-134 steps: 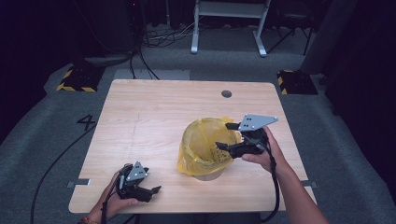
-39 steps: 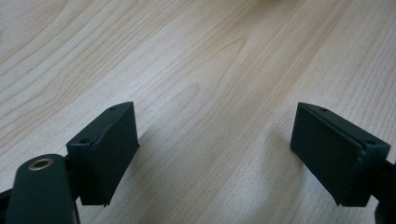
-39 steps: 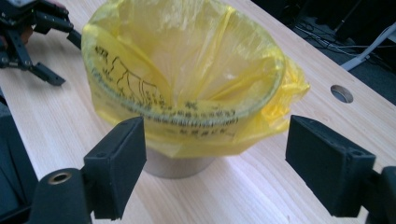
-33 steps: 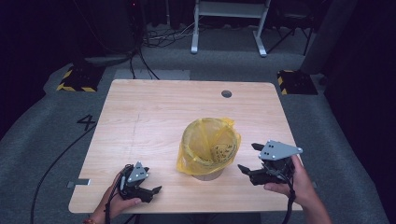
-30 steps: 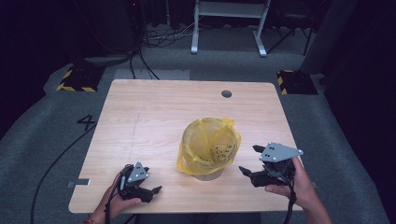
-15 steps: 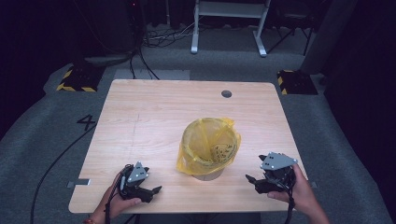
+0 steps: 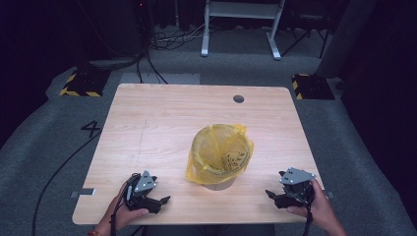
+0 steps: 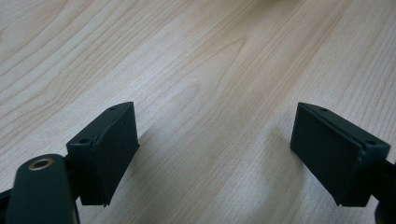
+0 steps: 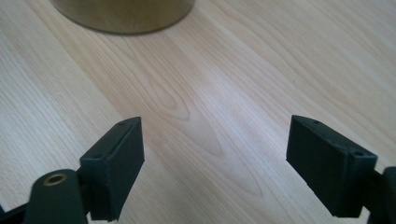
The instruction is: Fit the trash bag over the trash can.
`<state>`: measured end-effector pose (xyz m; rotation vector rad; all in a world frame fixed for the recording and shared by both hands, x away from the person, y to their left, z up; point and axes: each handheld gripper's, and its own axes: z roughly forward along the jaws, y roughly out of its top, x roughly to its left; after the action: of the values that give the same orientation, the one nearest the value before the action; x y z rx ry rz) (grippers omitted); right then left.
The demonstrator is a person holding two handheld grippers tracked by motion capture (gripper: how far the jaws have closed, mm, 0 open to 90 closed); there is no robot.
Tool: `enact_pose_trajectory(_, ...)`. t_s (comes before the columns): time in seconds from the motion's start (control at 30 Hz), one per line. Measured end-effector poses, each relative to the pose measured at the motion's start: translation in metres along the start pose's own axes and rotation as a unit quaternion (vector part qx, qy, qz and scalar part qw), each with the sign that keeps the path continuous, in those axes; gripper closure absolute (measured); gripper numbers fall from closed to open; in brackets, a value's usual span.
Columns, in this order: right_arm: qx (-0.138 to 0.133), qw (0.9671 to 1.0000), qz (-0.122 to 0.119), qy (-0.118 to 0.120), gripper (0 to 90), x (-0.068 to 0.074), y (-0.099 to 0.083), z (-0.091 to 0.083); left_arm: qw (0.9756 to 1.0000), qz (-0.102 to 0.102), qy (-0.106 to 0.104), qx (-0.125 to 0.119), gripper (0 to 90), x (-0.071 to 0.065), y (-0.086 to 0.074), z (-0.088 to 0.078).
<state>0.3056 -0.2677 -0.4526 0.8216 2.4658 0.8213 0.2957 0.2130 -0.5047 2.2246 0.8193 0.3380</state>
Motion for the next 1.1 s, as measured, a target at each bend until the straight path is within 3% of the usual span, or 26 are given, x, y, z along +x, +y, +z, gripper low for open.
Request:
enact_pose_trajectory(0.57,-0.007,0.9975,0.07,0.008,19.4,-0.015,-0.042,0.013,1.0,0.0,0.0,0.0,15.0,0.0,0.0,0.0)
enact_pose_trajectory(0.7,-0.012,0.9958,0.091,0.007,19.3,-0.019,-0.048,0.014,1.0,0.0,0.0,0.0,15.0,0.0,0.0,0.0)
enact_pose_trajectory(0.83,-0.024,0.9907,0.134,0.005,16.7,-0.026,-0.062,0.016,1.0,0.0,0.0,0.0,15.0,0.0,0.0,0.0)
enact_pose_trajectory(0.97,-0.045,0.9886,0.143,-0.005,16.5,-0.026,-0.07,0.014,1.0,0.0,0.0,0.0,15.0,0.0,0.0,0.0)
enact_pose_trajectory(1.1,-0.049,0.9881,0.145,-0.01,15.3,-0.025,-0.07,0.015,1.0,-0.001,0.0,0.0,14.9,0.0,0.0,0.0)
